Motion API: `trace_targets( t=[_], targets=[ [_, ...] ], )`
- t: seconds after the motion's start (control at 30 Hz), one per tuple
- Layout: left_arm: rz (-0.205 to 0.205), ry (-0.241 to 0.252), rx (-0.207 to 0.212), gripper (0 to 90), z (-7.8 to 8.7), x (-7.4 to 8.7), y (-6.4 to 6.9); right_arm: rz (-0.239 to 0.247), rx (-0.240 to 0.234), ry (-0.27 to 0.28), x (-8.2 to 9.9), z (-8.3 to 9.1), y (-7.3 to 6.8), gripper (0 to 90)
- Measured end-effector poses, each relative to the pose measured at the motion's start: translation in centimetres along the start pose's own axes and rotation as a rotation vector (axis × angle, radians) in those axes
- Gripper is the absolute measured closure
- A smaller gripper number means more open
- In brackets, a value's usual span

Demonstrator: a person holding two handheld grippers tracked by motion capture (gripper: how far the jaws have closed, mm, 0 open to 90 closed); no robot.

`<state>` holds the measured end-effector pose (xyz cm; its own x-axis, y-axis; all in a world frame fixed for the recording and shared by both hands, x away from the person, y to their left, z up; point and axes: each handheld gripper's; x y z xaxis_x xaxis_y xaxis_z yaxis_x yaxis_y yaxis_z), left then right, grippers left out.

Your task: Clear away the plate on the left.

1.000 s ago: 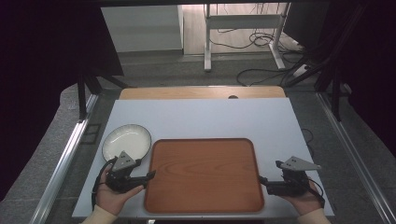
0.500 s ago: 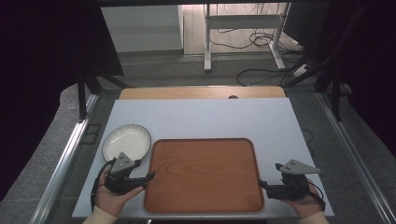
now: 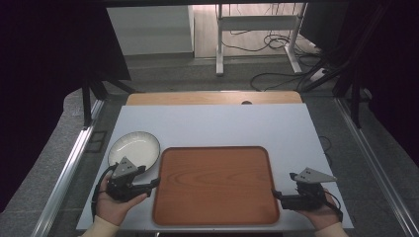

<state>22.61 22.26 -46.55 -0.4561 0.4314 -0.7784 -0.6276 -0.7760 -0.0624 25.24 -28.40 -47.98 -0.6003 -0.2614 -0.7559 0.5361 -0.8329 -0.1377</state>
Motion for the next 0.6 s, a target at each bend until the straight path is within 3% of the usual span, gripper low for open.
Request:
trace_targets(
  t=[0.33,0.6],
  targets=[
    [-0.017,0.013,-0.008,30.5,1.1,-1.7,-1.5,0.007,0.003,0.009,-0.1,0.0,-0.2,13.3],
    [0.001,0.024,-0.021,30.2,1.3,-2.5,-2.6,-0.003,0.011,0.019,-0.1,0.1,-0.1,13.9]
  ],
)
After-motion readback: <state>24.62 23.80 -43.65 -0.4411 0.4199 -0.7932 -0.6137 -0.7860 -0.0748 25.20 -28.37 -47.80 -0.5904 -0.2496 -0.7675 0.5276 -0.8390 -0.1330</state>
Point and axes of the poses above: each handheld gripper's, and its own axes: z roughly backward along the jaws, x roughly out of its underside, y roughly to its right, and after that the axes turned 11 degrees about -z, right-handed
